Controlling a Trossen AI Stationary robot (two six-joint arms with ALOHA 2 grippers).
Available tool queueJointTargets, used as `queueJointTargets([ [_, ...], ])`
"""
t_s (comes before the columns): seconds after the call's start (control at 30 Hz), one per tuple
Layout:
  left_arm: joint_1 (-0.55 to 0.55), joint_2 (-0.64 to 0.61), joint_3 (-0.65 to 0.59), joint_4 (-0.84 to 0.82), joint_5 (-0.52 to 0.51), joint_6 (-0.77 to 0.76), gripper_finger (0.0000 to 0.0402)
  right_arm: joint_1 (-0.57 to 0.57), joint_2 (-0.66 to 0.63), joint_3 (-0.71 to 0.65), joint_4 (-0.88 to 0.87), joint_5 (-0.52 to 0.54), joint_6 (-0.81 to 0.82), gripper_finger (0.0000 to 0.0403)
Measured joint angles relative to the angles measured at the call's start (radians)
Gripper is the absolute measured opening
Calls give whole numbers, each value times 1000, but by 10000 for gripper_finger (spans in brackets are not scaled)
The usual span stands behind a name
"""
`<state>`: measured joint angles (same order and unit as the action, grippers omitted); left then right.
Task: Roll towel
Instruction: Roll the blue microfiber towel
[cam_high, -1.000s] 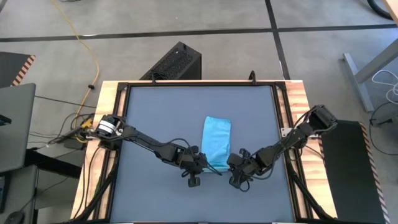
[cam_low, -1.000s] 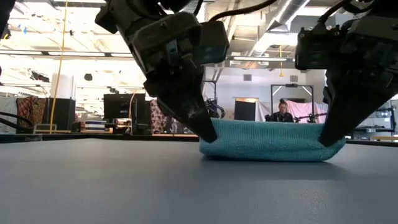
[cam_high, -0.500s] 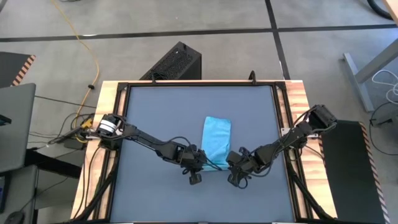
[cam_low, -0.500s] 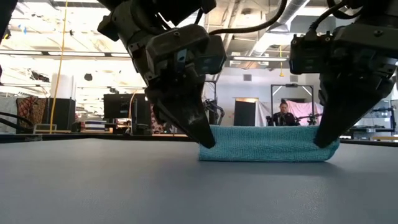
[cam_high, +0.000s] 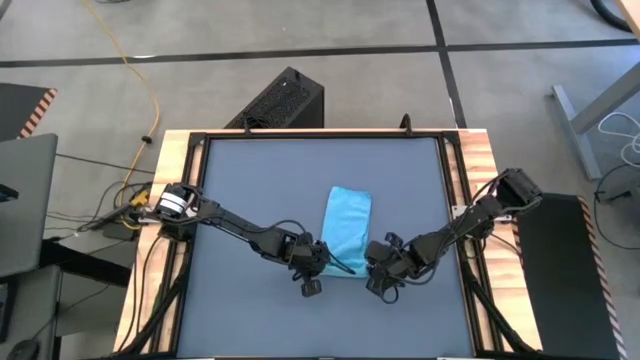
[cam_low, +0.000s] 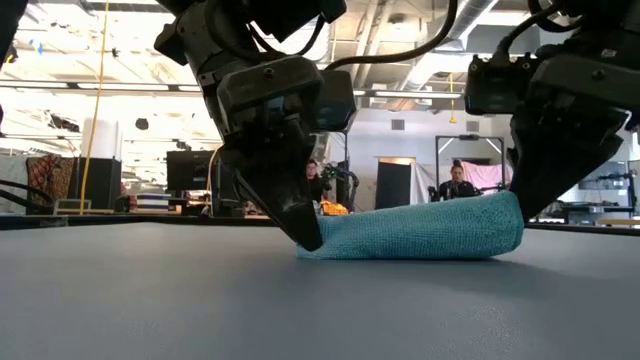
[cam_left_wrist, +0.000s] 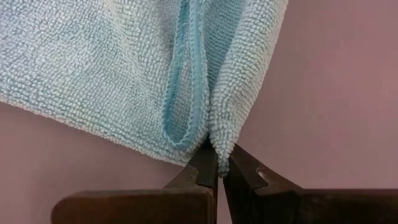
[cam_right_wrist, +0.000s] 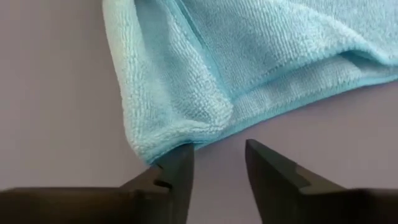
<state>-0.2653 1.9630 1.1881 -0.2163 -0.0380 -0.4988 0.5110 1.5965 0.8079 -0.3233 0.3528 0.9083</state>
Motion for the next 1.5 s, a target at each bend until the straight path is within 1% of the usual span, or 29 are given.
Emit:
queueJointTargets([
  [0.1, 0, 0, 0, 0, 0, -1, 0, 16, -10, 0, 2, 34, -10, 200],
  [0.17, 0, 0, 0, 0, 0, -10, 0, 32, -28, 1, -6, 78, -17, 208],
  [0.3, 0, 0, 0, 2, 0, -19, 0, 61, -86, 1, -72, 189, -26, 206],
  [0.37, 0, 0, 0, 3, 0, -20, 0, 76, -123, 1, -69, 226, -65, 199],
  [0.47, 5, 0, 0, 5, -8, -22, 0, 101, -163, 1, 24, 224, -183, 187],
  [0.57, 15, 0, 0, 15, -19, -33, 0, 135, -171, 3, 132, 210, -294, 176],
  [0.67, 24, 1, 0, 41, -25, -37, 0, 154, -145, 3, 159, 213, -323, 168],
  [0.77, 26, 2, 0, 59, -31, -48, 0, 157, -89, 3, 190, 209, -331, 162],
  [0.9, 24, 2, 0, 64, -8, -49, 0, 153, -2, 3, 257, 197, -425, 156],
  [0.97, 23, 2, 0, 65, 9, -49, 0, 140, 28, 3, 277, 194, -446, 153],
  [1.07, 23, 2, 0, 70, 36, -69, 0, 125, 69, 3, 270, 194, -451, 147],
  [1.17, 21, 2, 0, 78, 47, -87, 0, 107, 109, 3, 268, 194, -494, 141],
  [1.33, 17, 2, 0, 80, 51, -98, 0, 87, 144, 3, 262, 193, -518, 137],
  [1.5, 16, 2, 0, 83, 59, -123, 0, 67, 133, 3, 215, 195, -524, 138],
])
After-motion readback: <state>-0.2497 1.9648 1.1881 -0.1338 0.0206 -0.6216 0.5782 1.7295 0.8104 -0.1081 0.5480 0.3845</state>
